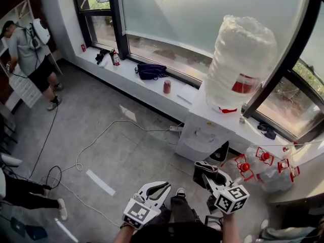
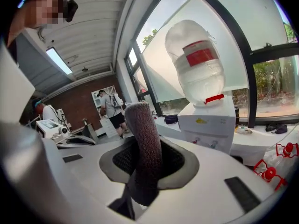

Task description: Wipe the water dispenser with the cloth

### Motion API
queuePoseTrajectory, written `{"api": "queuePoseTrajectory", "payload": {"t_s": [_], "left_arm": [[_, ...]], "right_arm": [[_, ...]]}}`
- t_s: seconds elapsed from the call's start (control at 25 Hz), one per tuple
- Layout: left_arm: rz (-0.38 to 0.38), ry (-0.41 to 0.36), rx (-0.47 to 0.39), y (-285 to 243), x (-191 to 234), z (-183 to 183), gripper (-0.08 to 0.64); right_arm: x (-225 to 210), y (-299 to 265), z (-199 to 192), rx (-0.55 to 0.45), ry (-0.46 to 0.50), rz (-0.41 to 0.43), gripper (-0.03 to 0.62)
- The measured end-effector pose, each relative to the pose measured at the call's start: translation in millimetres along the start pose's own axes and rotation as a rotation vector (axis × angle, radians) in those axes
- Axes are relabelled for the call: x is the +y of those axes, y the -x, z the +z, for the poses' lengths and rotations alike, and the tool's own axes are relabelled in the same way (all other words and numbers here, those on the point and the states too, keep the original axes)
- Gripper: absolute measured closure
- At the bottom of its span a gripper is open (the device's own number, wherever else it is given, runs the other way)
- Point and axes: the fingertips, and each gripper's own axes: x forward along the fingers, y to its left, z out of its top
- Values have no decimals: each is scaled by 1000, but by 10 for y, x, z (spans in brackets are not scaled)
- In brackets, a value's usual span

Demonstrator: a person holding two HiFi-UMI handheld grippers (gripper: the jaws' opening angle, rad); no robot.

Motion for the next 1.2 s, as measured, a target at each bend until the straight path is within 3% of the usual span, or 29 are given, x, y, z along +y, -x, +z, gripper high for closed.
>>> {"api": "queuePoseTrajectory", "payload": {"t_s": [0.16,0.64,1.2], "left_arm": [[21,25,-16,159,-128,96,517],[25,-63,-49,114,-894,430,517],[74,-48,-74,427,-2471,442,517]], "right_arm": [[180,214,85,-30,8,11,480],[145,1075,-27,-34,2,39,477],[165,2378,-541,-53,22,111,477]]}}
